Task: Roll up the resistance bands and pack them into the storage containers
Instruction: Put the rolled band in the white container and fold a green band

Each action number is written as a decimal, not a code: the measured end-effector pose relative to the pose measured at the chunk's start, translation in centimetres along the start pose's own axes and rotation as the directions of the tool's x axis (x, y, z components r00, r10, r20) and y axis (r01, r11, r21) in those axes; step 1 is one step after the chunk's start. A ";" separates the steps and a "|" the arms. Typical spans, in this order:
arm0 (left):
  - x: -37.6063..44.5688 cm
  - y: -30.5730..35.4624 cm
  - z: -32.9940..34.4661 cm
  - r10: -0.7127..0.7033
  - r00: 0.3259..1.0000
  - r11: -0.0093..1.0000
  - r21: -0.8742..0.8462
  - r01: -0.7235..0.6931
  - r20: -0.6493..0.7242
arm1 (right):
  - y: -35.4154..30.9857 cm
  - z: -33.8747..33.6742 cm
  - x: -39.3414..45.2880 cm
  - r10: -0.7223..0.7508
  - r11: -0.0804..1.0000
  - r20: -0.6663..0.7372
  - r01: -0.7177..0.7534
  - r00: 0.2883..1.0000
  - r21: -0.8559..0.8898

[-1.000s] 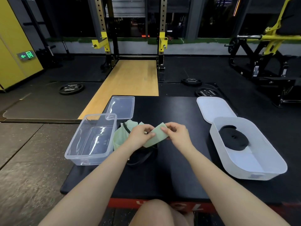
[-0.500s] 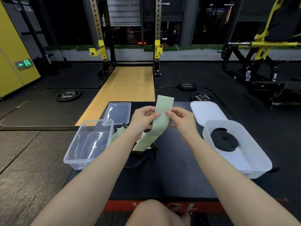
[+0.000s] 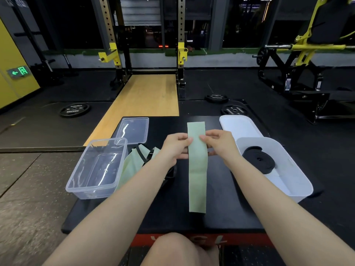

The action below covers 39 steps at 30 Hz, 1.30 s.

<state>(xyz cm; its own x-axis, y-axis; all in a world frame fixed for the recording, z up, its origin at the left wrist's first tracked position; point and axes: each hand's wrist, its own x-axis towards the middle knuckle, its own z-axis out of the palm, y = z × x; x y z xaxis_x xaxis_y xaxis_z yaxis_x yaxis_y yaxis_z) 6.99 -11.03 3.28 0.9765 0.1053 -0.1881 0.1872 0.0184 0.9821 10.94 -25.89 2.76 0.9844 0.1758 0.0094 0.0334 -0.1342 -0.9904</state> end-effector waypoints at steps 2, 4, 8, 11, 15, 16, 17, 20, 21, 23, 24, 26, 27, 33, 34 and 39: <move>1.2 -1.5 0.2 -0.039 0.999 0.999 0.015 0.039 -0.021 | 1.9 0.3 0.9 0.044 0.999 -0.018 -0.044 0.999 -0.021; 2.6 -2.6 0.3 -0.057 0.997 0.998 0.014 0.058 -0.047 | 3.4 0.6 2.1 0.069 0.998 -0.035 -0.070 0.997 -0.011; 5.9 -4.4 0.4 -0.086 0.991 0.996 0.004 0.087 -0.104 | 5.9 1.1 4.4 0.116 0.992 -0.059 -0.118 0.992 -0.032; 8.3 -5.7 0.4 -0.106 0.987 0.994 0.002 0.107 -0.118 | 7.9 1.5 5.9 0.155 0.980 -0.069 -0.162 0.986 -0.119; 11.2 -7.3 0.3 -0.111 0.987 0.994 -0.015 0.110 -0.118 | 10.0 2.0 7.9 0.173 0.971 -0.091 -0.185 0.981 -0.151; 11.8 -7.7 0.2 -0.117 0.985 0.993 -0.012 0.116 -0.125 | 10.4 2.1 8.4 0.171 0.970 -0.103 -0.186 0.980 -0.156; 12.4 -8.1 0.1 -0.124 0.983 0.992 0.000 0.125 -0.133 | 10.8 2.2 8.9 0.168 0.967 -0.118 -0.187 0.979 -0.175; 14.1 -9.5 -0.5 -0.117 0.979 0.988 0.082 0.132 -0.164 | 11.9 2.9 10.2 0.162 0.954 -0.151 -0.194 0.975 -0.228; 14.6 -9.9 -0.7 -0.116 0.977 0.985 0.109 0.136 -0.176 | 12.2 3.2 10.6 0.160 0.950 -0.154 -0.194 0.975 -0.246; 15.1 -10.4 -1.1 -0.127 0.971 0.978 0.135 0.156 -0.204 | 12.5 3.9 11.2 0.153 0.938 -0.144 -0.189 0.978 -0.290; 15.3 -10.6 -1.3 -0.137 0.967 0.976 0.137 0.169 -0.216 | 12.7 4.2 11.5 0.150 0.933 -0.137 -0.186 0.979 -0.308; 15.6 -10.9 -1.6 -0.163 0.961 0.970 0.139 0.197 -0.223 | 12.9 4.8 11.7 0.151 0.925 -0.126 -0.185 0.980 -0.333; 15.7 -10.9 -1.7 -0.174 0.960 0.966 0.151 0.210 -0.222 | 13.0 5.1 11.7 0.158 0.923 -0.122 -0.191 0.980 -0.334; 15.5 -10.8 -1.6 -0.118 0.970 0.910 0.367 0.191 -0.211 | 12.8 5.0 10.4 0.142 0.882 -0.054 -0.151 0.988 -0.447; 15.2 -10.8 -1.7 -0.089 0.976 0.886 0.432 0.168 -0.197 | 12.7 4.8 10.0 0.124 0.876 -0.042 -0.130 0.991 -0.465; 11.7 -10.7 -2.1 0.074 0.996 0.785 0.620 -0.024 -0.055 | 12.9 3.8 6.9 0.041 0.770 0.120 0.045 0.992 -0.636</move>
<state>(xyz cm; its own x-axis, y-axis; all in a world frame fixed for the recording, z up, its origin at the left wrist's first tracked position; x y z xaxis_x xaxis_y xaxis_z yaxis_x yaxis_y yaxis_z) 16.21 -7.87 -9.41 0.9803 0.1609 -0.1150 0.1899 -0.6041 0.7739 17.51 -22.73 -10.47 0.9570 0.2861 -0.0476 0.1804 -0.7158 -0.6746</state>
